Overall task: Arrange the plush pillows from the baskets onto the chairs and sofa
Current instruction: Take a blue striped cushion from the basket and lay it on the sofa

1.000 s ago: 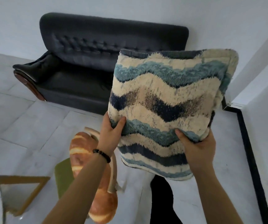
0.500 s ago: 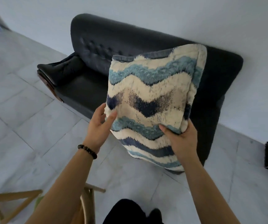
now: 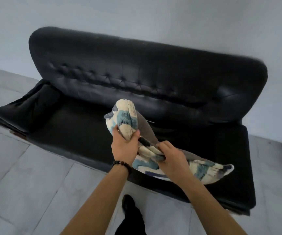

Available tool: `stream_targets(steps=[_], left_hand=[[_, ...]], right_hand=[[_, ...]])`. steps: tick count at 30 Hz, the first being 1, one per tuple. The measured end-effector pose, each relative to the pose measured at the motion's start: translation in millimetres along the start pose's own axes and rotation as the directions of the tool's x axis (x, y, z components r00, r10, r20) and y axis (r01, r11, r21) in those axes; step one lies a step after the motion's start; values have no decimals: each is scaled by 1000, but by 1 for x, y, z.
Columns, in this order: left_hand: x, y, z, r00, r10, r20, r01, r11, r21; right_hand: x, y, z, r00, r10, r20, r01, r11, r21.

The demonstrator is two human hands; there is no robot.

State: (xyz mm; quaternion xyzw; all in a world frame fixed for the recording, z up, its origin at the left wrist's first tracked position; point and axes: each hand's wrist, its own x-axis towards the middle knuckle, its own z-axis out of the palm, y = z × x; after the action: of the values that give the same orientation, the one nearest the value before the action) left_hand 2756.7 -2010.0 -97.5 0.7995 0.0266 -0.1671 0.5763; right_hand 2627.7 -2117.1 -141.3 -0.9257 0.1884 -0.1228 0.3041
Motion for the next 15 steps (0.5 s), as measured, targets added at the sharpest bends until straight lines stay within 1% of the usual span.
stream_targets(steps=[3, 5, 6, 8, 9, 10, 11, 15], left_hand=[[54, 9, 9, 1000, -1, 4, 1, 995, -104], [83, 16, 22, 1000, -3, 20, 6, 983, -184], [96, 20, 29, 1000, -11, 28, 17, 975, -221], [116, 26, 43, 999, -36, 37, 44, 958, -282], [125, 27, 49, 998, -43, 35, 51, 952, -302], [133, 28, 54, 999, -44, 27, 50, 947, -316], [141, 25, 57, 999, -51, 17, 53, 947, -316], [177, 7, 65, 990, -138, -28, 126, 960, -251]], right_hand=[[25, -1, -4, 976, 205, 70, -203, 978, -37], [26, 8, -4, 927, 370, 60, -364, 928, -84], [23, 16, -2, 875, 480, 65, -471, 874, -117], [18, 36, 2, 732, 669, 133, -655, 744, -133], [17, 47, 5, 677, 715, 175, -707, 698, -114], [19, 58, 9, 656, 730, 190, -726, 679, -105], [24, 68, 13, 668, 726, 164, -718, 686, -115], [58, 107, 33, 784, 619, -53, -611, 754, -240]])
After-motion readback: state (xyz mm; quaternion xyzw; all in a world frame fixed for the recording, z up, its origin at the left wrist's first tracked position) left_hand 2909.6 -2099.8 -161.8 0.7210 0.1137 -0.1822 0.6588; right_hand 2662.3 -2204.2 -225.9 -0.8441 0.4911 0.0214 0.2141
